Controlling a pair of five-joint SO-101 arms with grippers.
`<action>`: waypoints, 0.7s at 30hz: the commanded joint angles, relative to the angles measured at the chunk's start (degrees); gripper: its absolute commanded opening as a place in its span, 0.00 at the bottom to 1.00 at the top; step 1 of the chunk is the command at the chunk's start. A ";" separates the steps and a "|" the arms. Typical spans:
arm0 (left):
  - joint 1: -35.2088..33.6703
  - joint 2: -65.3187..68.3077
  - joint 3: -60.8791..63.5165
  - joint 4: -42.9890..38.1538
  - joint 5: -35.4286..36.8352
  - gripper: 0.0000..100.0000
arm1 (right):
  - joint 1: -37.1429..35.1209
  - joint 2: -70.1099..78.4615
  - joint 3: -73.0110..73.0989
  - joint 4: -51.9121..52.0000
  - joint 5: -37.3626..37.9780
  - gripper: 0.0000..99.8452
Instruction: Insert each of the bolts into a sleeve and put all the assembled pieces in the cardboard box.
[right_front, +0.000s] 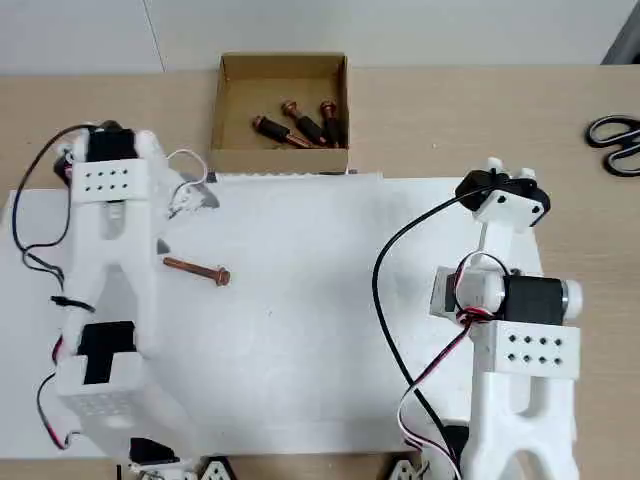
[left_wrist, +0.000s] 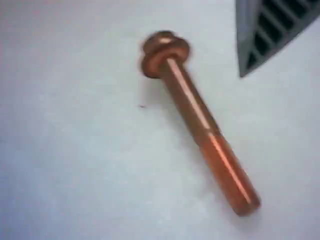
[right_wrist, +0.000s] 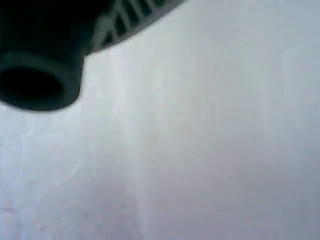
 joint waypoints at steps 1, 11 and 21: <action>-0.97 -0.88 -0.57 1.14 -12.66 0.34 | 0.13 -1.71 -0.18 -0.48 -0.53 0.00; -0.88 2.11 -0.66 1.14 -17.93 0.24 | 0.13 -1.71 -0.18 -0.48 -0.53 0.00; -0.09 5.01 -0.75 0.09 -68.13 0.24 | 0.13 -1.71 -0.18 -0.57 -0.35 0.00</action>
